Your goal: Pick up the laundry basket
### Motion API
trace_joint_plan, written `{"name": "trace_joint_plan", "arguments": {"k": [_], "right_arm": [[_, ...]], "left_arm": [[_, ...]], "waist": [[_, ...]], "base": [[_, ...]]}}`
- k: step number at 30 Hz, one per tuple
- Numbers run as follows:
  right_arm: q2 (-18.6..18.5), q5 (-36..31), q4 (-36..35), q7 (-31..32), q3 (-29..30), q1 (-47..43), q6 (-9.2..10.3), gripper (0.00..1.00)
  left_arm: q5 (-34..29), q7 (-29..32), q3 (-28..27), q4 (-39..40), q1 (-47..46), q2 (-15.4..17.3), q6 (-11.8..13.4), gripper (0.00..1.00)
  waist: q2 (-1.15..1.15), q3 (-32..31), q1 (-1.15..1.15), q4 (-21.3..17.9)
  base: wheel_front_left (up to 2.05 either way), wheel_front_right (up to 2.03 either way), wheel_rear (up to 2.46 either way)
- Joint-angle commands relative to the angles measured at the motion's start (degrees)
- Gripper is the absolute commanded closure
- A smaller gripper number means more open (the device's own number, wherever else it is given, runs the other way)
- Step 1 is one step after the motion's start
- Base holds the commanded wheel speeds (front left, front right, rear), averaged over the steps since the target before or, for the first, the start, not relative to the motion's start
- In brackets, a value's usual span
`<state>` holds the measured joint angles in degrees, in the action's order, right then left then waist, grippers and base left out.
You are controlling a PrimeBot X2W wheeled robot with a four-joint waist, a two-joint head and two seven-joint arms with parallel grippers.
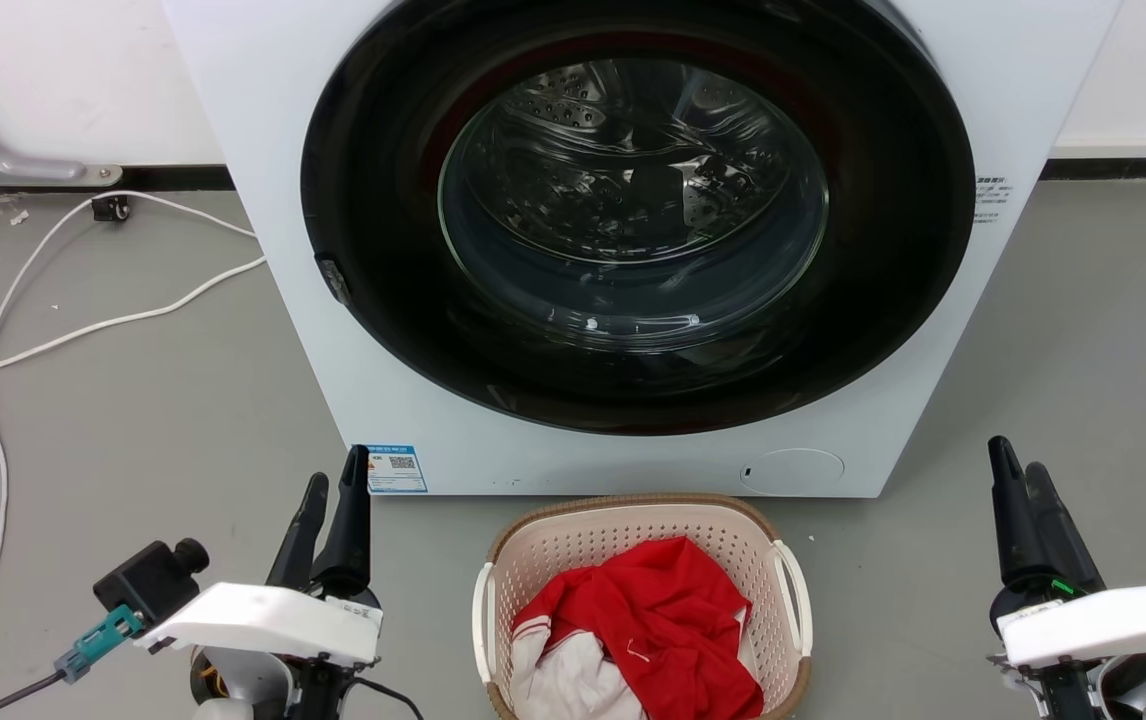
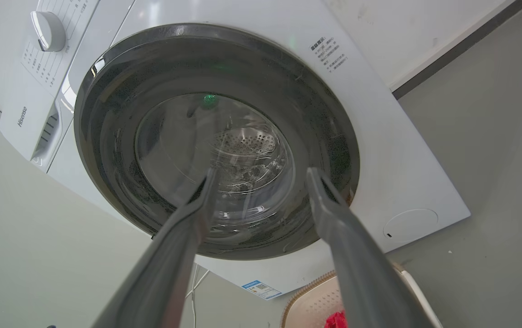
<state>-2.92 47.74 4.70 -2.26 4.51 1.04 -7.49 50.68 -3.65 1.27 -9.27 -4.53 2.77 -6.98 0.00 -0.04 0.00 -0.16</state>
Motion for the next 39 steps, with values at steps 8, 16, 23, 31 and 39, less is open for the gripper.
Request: {"name": "trace_joint_plan", "arguments": {"k": [8, 16, 23, 31, 39], "right_arm": [[-0.04, -9.06, -3.03, 0.14, -0.62, -0.47, -0.01, 0.0], [-0.02, -16.56, -4.71, 0.19, -0.76, -1.23, -0.01, 0.0], [-0.01, -22.29, -6.02, 0.42, -0.51, -1.89, -0.01, 0.0], [0.0, -27.93, -7.43, 0.82, -0.62, -2.7, -0.01, 0.0], [0.01, -33.11, -8.66, 1.09, -0.13, -3.2, -0.01, 0.0]], "left_arm": [[-8.46, -1.79, 1.03, 1.17, -0.27, 0.36, 0.49, 0.0], [-14.95, -3.21, 2.18, 0.75, -0.19, 0.67, 1.07, 0.0], [-19.97, -4.31, 3.2, 0.09, -0.2, 0.88, 1.79, 0.0], [-25.43, -5.51, 4.37, -0.11, -0.23, 1.38, 2.6, 0.0], [-30.03, -6.67, 5.32, -0.26, -0.33, 1.65, 3.54, 0.0]], "waist": [[0.0, 0.02, 0.0, -0.03], [0.0, -0.08, 0.0, -0.05], [0.0, -0.15, 0.0, -0.08], [0.0, -0.17, 0.0, -0.22], [0.0, -0.23, 0.0, -0.41]], "base": [[0.0, 0.0, 0.0], [0.0, 0.0, 0.0], [0.0, 0.0, 0.0], [0.0, 0.0, 0.0], [0.0, 0.0, 0.0]]}}
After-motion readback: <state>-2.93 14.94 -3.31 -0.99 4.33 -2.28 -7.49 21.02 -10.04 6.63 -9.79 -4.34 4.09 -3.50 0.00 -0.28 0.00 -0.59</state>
